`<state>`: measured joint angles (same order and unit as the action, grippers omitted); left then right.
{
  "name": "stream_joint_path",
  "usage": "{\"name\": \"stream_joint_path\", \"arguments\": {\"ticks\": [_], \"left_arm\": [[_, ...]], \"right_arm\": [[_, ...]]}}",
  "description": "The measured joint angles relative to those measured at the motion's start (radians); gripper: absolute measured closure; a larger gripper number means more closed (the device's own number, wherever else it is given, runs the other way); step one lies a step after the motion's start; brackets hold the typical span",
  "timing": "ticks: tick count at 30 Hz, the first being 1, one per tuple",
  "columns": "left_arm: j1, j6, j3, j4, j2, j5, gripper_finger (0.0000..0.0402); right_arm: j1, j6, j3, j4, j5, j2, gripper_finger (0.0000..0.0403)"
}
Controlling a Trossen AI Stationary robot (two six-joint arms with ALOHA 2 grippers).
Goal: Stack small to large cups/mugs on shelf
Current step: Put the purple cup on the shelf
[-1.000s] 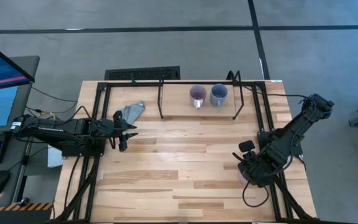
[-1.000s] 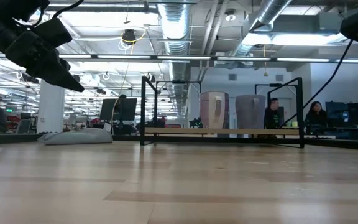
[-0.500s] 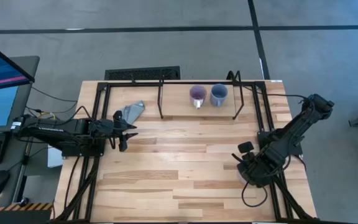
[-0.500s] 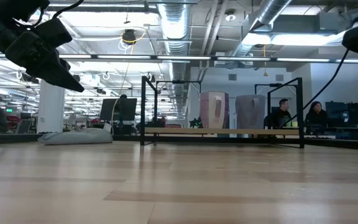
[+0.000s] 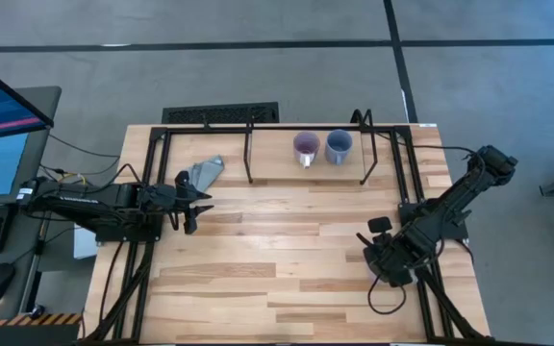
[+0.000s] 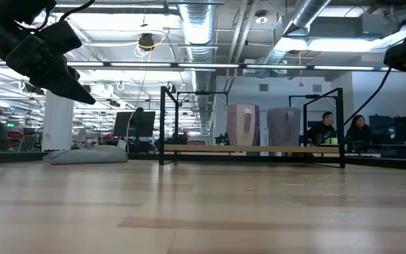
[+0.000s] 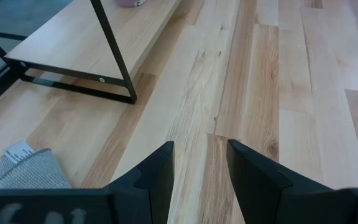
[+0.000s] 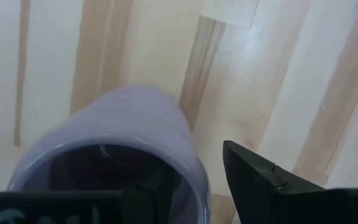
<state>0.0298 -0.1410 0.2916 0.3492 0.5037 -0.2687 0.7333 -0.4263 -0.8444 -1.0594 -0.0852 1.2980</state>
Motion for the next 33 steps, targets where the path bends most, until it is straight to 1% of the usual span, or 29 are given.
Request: {"name": "stream_joint_path", "arguments": {"ticks": [5, 13, 15, 18, 24, 28, 33], "left_arm": [[0.000, -0.001, 0.000, 0.000, 0.000, 0.000, 0.0262], [0.000, -0.002, 0.000, 0.000, 0.000, 0.000, 0.0262], [0.000, -0.002, 0.000, 0.000, 0.000, 0.000, 0.0262], [0.000, -0.002, 0.000, 0.000, 0.000, 0.000, 0.0262], [0.000, -0.002, 0.000, 0.000, 0.000, 0.000, 0.0262], [0.000, -0.002, 0.000, 0.001, 0.000, 0.000, 0.0262], [0.000, -0.002, 0.000, 0.001, 0.000, 0.000, 0.0262]], "right_arm": [[-0.021, 0.000, 0.000, 0.004, 0.000, 0.000, 0.0244], [-0.065, 0.000, 0.000, 0.101, -0.003, 0.000, 0.0249], [-0.077, 0.000, 0.000, 0.125, -0.002, 0.000, 0.0259], [-0.098, 0.000, 0.000, 0.136, 0.003, 0.000, 0.0284], [-0.151, -0.031, -0.002, 0.139, 0.006, 0.000, 0.0366], [-0.203, -0.048, -0.001, 0.153, 0.008, 0.000, 0.0370], [-0.281, -0.073, 0.000, 0.239, -0.027, 0.000, 0.0370]]}}
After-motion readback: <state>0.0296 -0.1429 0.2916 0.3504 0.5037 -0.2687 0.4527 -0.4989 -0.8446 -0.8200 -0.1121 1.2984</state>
